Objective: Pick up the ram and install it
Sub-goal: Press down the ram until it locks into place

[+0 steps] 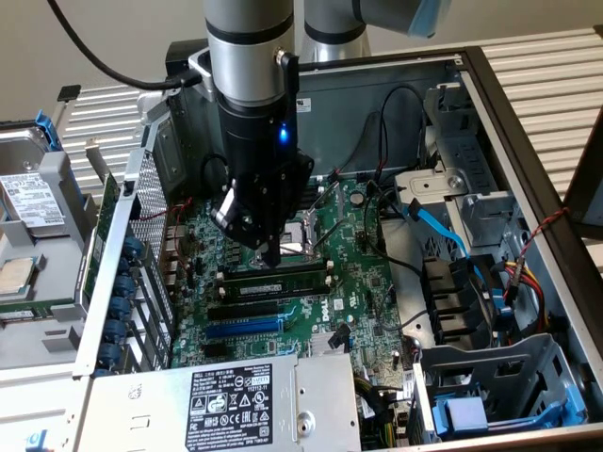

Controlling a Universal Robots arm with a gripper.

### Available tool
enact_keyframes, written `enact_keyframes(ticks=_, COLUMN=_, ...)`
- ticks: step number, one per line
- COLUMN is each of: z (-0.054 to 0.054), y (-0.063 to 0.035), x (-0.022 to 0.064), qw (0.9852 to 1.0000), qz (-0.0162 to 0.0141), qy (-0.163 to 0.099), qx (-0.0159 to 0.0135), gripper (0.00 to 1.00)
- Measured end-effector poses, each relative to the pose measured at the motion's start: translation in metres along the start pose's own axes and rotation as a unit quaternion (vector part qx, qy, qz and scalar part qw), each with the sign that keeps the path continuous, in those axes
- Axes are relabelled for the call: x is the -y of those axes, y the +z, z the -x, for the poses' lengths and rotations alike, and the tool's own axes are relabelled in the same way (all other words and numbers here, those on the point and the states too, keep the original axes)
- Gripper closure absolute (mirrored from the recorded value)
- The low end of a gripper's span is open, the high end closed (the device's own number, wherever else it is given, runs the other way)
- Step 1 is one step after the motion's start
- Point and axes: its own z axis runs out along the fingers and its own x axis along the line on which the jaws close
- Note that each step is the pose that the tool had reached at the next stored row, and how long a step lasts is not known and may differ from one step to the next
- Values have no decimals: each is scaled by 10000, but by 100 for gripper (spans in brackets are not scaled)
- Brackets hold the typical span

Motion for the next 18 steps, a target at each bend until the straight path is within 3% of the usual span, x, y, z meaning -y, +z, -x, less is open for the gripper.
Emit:
enact_keyframes(ticks=4, z=0, y=-1, x=0, qw=9998, qz=-42, qy=116, qx=130, gripper=89)
enact_keyframes(ticks=7, z=1, y=0, x=-1, qw=9995, qz=-75, qy=243, qx=185, gripper=89)
enact_keyframes(ticks=12, z=0, y=-1, x=0, qw=9982, qz=-80, qy=572, qx=189, gripper=89)
enact_keyframes(ticks=18, z=0, y=-1, x=0, qw=9949, qz=-77, qy=985, qx=186, gripper=89)
